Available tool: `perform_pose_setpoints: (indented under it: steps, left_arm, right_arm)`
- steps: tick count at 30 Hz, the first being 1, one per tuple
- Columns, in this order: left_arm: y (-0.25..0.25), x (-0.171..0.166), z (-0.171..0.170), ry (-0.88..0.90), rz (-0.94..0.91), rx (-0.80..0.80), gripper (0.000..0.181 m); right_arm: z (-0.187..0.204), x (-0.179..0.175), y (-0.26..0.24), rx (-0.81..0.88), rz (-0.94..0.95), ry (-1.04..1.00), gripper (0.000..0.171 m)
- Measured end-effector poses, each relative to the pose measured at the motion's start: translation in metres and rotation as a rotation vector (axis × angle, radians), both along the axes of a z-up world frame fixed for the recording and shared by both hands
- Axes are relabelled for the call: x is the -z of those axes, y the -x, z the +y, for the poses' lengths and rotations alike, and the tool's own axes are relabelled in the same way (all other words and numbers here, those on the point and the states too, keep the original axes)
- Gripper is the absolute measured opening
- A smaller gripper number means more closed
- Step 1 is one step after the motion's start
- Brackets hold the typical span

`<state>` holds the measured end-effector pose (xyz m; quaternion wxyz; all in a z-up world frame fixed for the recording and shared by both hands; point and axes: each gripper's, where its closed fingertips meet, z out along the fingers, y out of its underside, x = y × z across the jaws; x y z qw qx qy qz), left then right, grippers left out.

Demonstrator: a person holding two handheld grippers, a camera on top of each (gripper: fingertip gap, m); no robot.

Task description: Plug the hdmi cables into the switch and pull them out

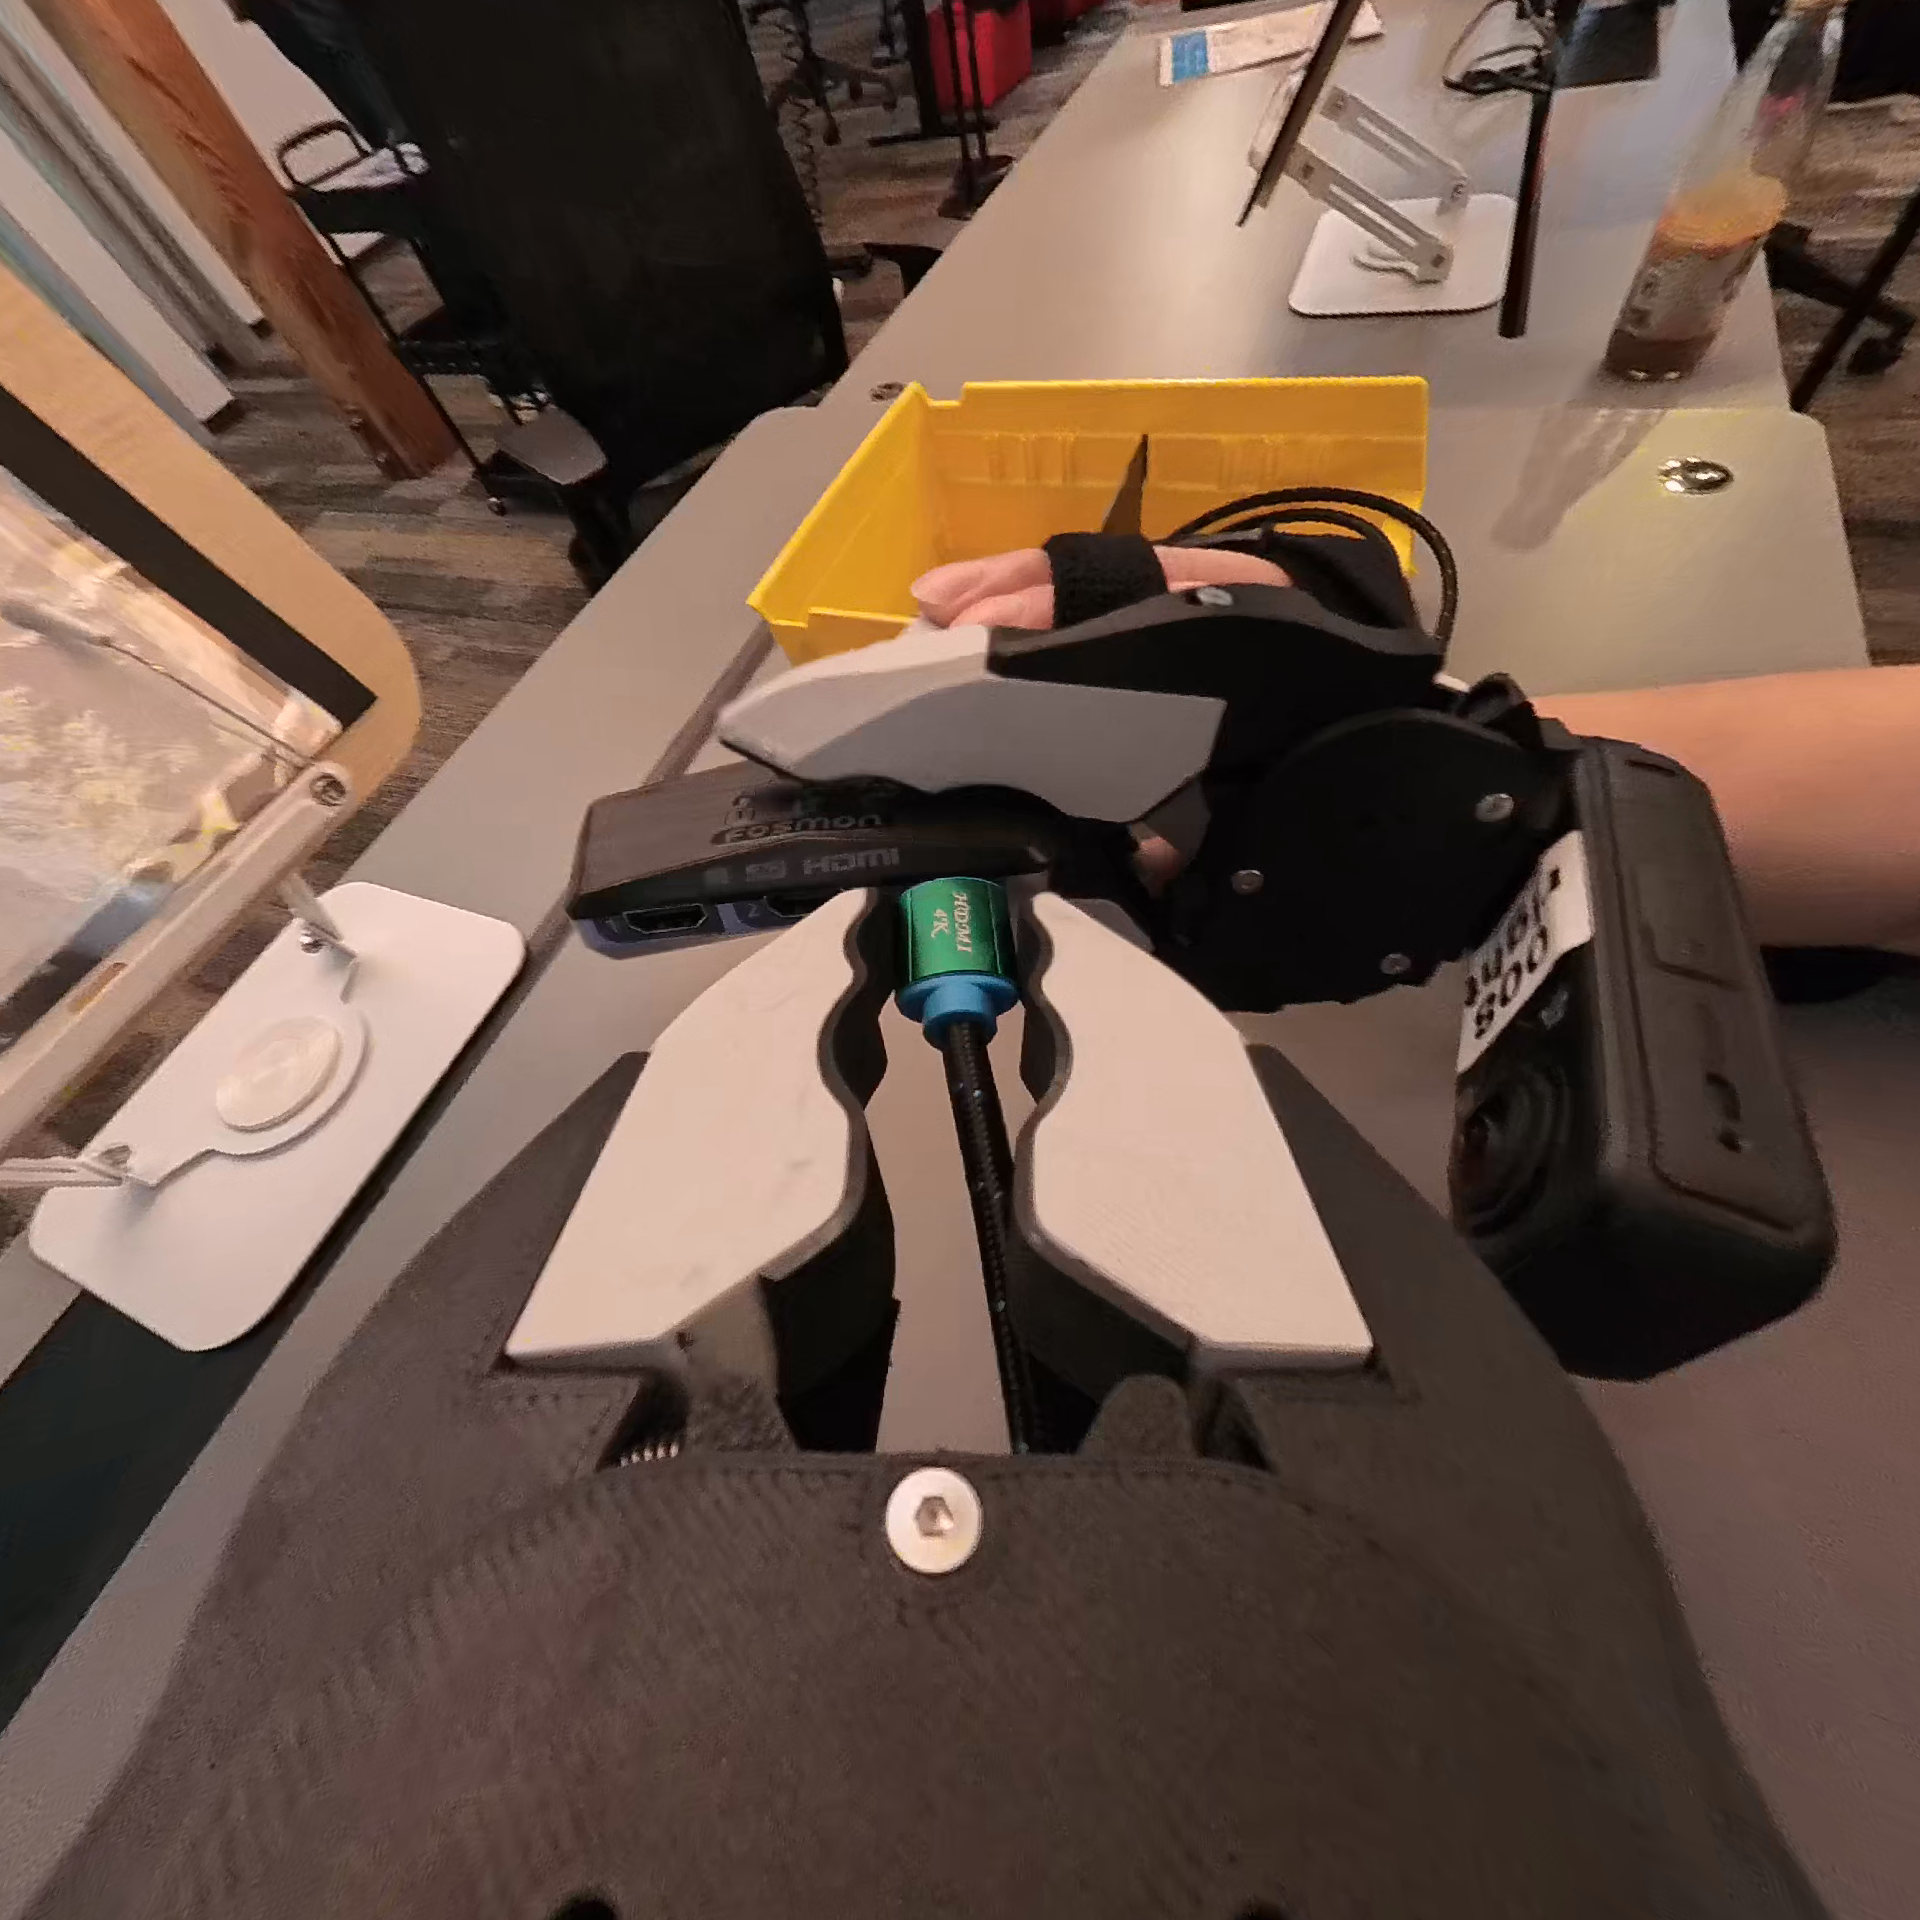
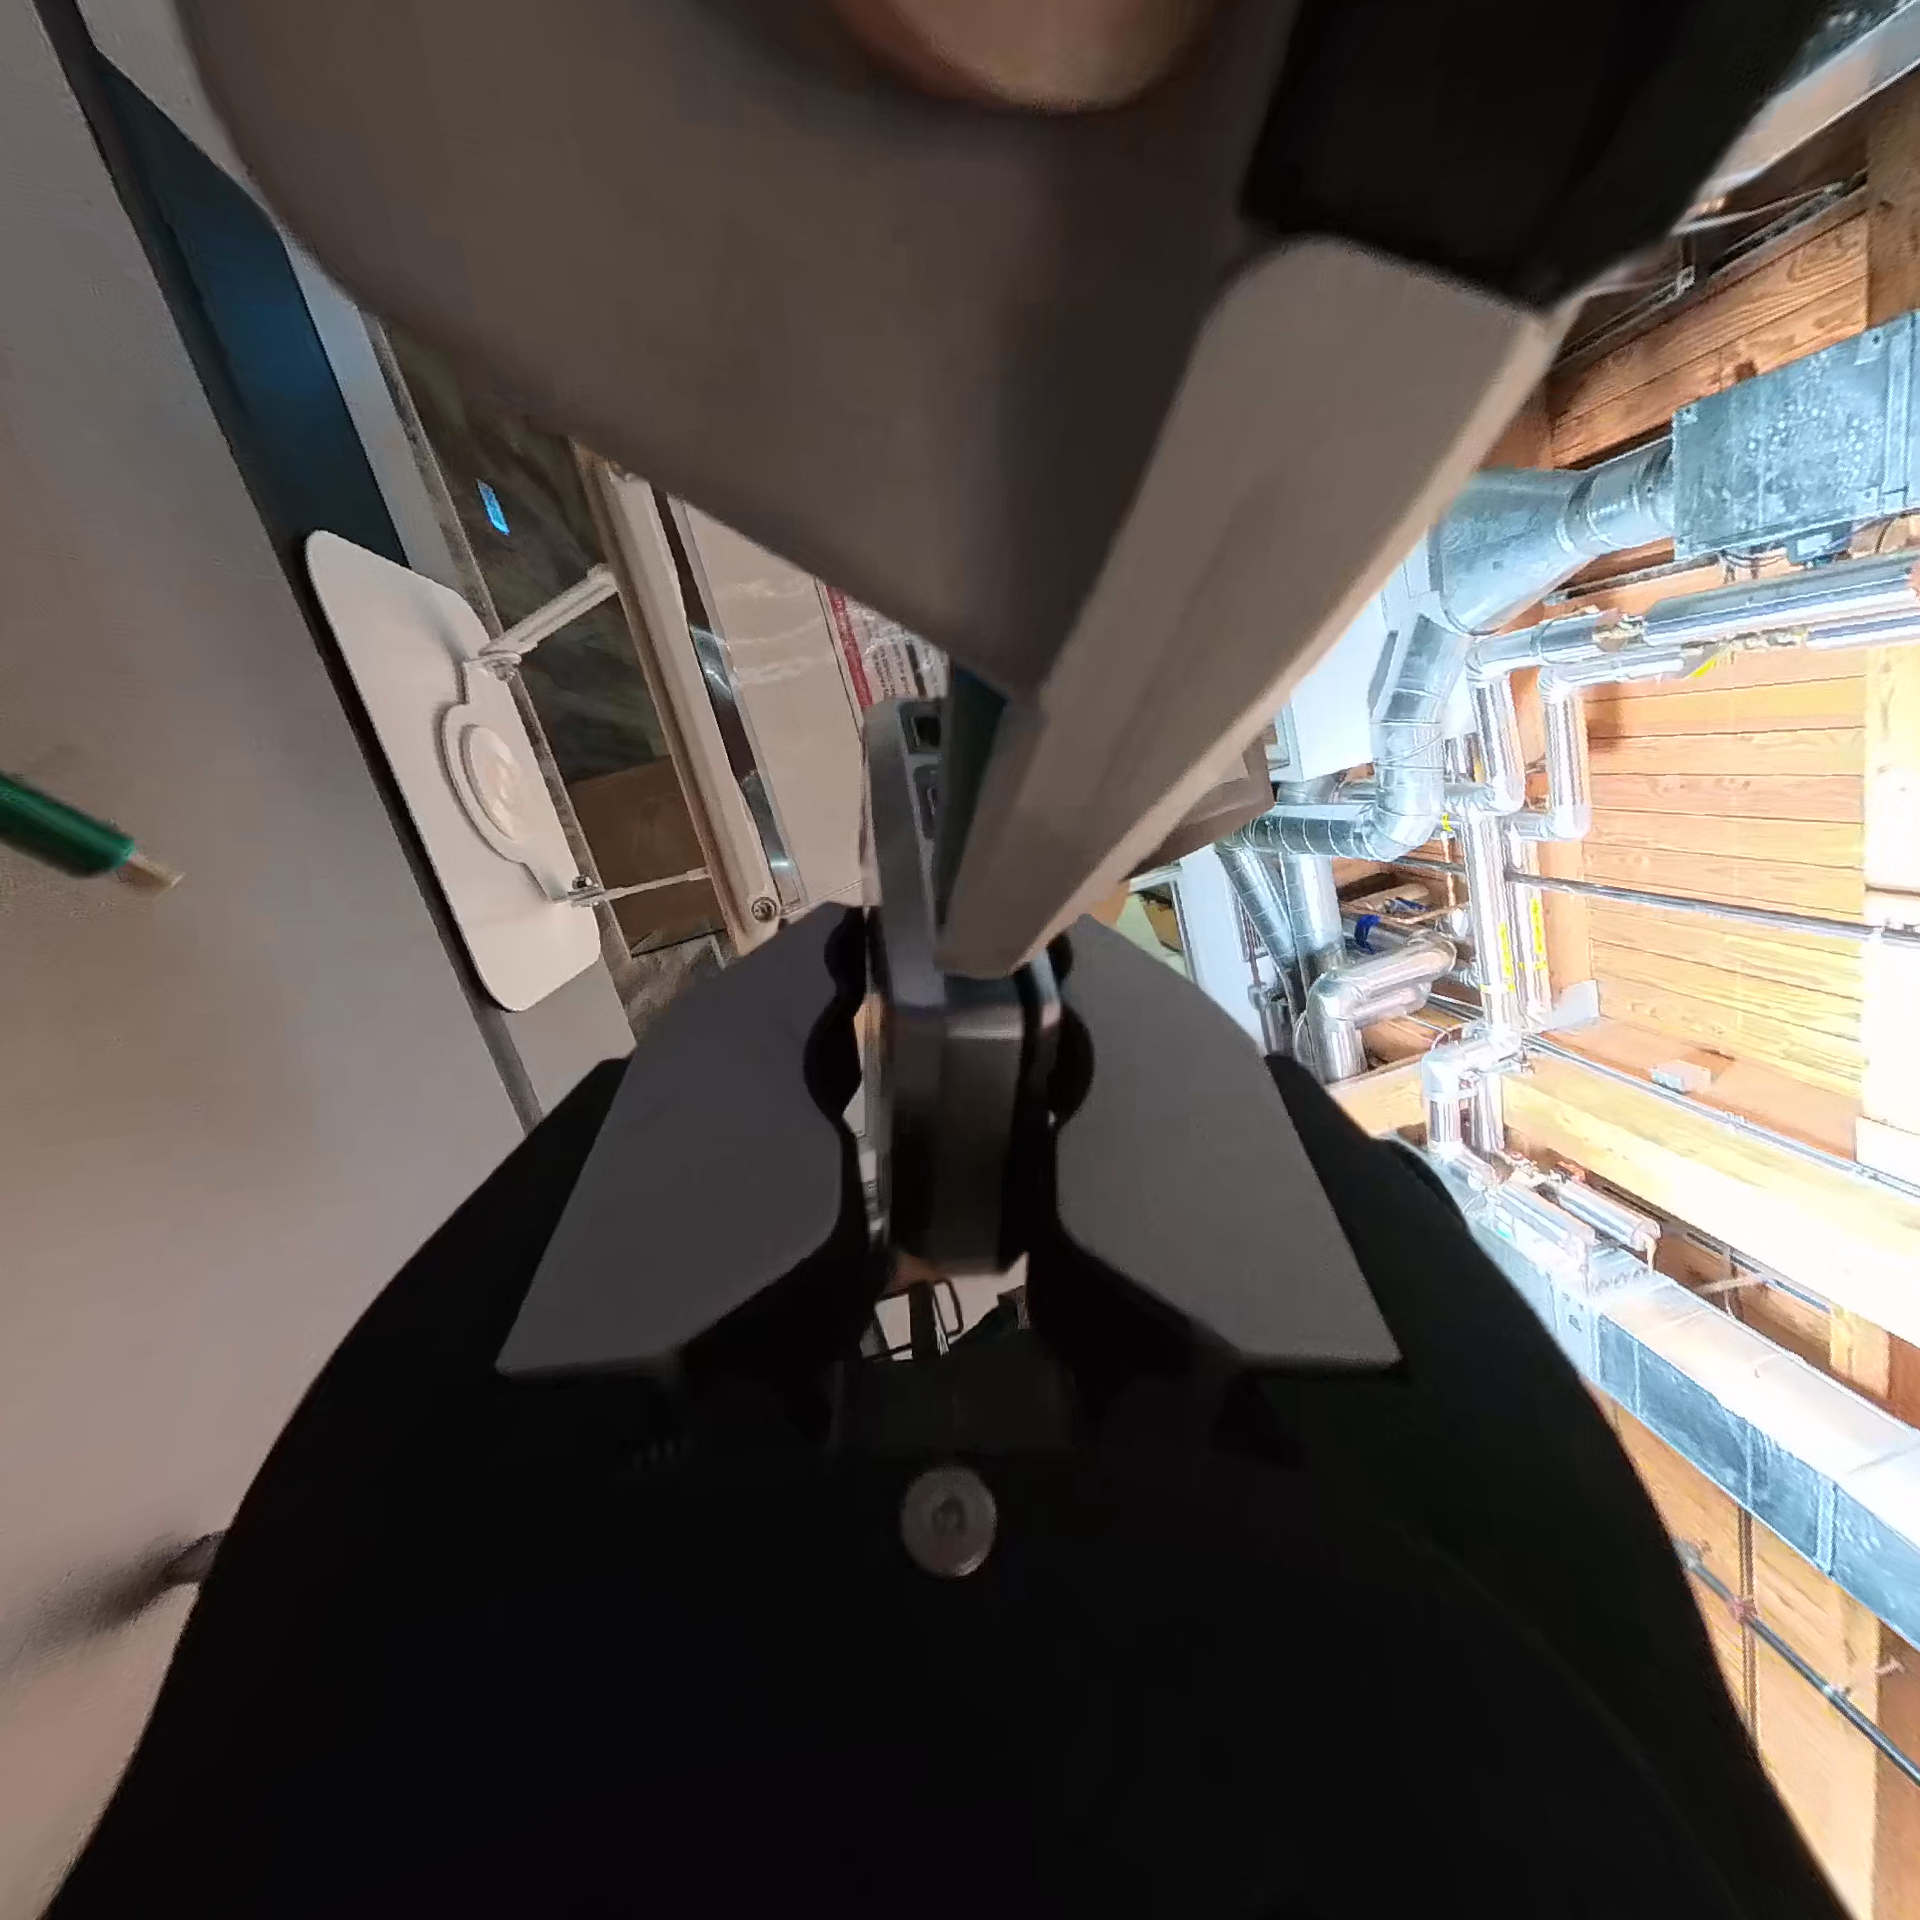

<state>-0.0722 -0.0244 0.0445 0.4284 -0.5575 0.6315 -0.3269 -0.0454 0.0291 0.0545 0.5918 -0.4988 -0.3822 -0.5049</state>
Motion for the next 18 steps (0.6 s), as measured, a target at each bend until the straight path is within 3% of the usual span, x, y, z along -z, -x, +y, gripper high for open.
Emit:
perform_pose_setpoints:
  steps: [9,18]
  left_arm:
    - [0.003,-0.002,0.001,-0.012,-0.002,-0.007,0.022]
    - [0.002,0.018,0.0,-0.109,0.121,-0.015,0.022]
  right_arm:
    - [-0.002,-0.001,0.006,0.004,0.009,-0.04,0.027]
    - [-0.001,0.015,0.008,-0.084,-0.039,0.034,0.024]
